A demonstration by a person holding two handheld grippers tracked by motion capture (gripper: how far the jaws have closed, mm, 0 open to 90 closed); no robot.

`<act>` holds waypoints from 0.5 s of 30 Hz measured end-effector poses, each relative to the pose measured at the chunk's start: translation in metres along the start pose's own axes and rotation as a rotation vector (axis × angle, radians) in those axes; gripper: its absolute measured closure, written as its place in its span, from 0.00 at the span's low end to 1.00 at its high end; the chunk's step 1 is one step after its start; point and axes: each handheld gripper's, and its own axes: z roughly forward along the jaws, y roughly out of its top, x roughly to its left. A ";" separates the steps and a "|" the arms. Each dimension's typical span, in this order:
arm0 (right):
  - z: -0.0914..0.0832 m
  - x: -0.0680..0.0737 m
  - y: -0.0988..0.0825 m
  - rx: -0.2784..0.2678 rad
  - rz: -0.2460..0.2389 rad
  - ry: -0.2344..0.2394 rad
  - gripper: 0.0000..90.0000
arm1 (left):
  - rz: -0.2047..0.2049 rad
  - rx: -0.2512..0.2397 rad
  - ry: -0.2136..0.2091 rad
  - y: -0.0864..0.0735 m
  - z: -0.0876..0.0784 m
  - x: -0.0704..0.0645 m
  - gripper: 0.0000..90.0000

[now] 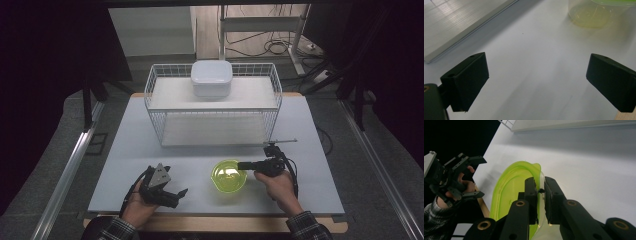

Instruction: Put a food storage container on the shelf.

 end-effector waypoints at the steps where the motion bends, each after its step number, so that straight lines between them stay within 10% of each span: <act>1: -0.001 0.002 0.000 -0.008 -0.007 -0.011 0.91 | 0.002 -0.001 0.002 0.000 0.000 0.000 0.04; 15: -0.016 0.007 0.008 -0.080 0.016 0.031 0.91 | -0.004 -0.007 0.008 0.000 -0.001 0.001 0.04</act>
